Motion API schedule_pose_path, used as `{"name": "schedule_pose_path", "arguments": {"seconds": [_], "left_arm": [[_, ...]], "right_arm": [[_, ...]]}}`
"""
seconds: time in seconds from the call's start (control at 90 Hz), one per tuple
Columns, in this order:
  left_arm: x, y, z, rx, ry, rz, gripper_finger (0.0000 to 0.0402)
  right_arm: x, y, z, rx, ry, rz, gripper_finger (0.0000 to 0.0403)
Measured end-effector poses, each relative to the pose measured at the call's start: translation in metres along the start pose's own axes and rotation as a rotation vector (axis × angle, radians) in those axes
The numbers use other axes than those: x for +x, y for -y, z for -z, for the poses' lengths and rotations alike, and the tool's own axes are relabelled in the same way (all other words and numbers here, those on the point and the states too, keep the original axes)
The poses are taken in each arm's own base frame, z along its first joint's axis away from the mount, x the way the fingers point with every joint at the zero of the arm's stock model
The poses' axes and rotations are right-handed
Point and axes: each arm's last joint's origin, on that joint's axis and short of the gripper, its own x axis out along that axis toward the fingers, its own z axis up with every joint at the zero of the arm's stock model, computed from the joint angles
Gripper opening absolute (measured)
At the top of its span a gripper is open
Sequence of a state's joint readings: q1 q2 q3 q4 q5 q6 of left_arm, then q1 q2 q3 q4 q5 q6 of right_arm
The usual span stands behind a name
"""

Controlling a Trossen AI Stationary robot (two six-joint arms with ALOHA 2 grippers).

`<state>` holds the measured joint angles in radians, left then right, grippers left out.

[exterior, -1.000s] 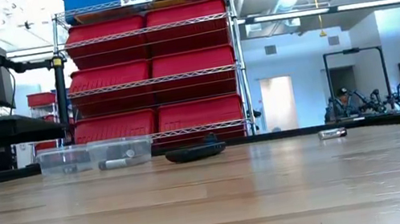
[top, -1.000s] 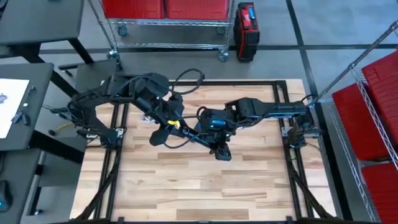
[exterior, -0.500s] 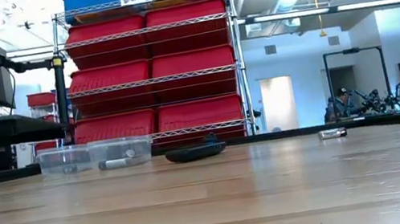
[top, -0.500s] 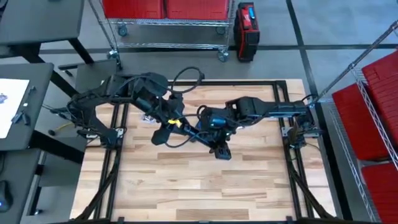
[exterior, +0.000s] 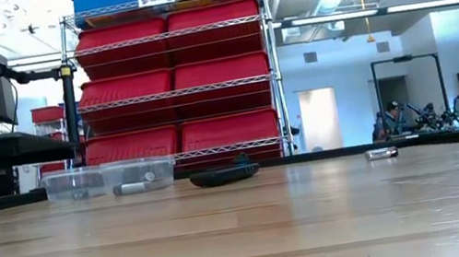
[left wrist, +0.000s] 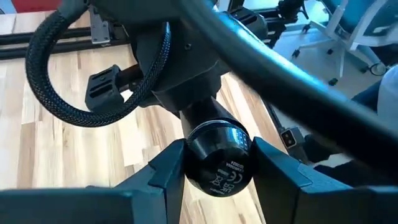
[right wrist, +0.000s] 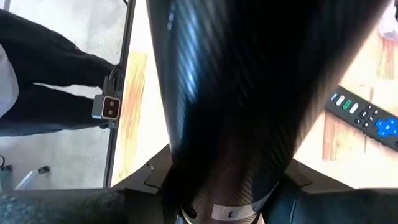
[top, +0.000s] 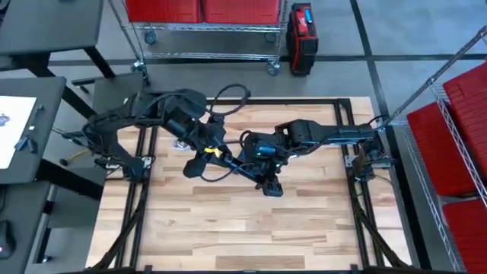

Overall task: Insert battery
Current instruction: Close the flashlight battery compartment

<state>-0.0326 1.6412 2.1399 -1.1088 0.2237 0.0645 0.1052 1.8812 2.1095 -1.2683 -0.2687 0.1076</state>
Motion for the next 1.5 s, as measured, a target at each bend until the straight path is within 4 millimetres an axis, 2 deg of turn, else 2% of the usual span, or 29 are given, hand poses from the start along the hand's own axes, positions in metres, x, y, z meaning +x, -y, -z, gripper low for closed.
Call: {"name": "schedule_pose_path", "arguments": {"seconds": [0.444, 1.5], "left_arm": [[0.009, 0.009, 0.004, -0.015, -0.056, 0.043, 0.0128], [0.005, 0.012, 0.005, -0.042, -0.065, -0.019, 0.0128]], "right_arm": [[-0.002, 0.007, 0.005, 0.011, -0.050, 0.008, 0.0139], [-0.011, 0.029, 0.005, 0.075, -0.040, 0.056, 0.0139]]}}
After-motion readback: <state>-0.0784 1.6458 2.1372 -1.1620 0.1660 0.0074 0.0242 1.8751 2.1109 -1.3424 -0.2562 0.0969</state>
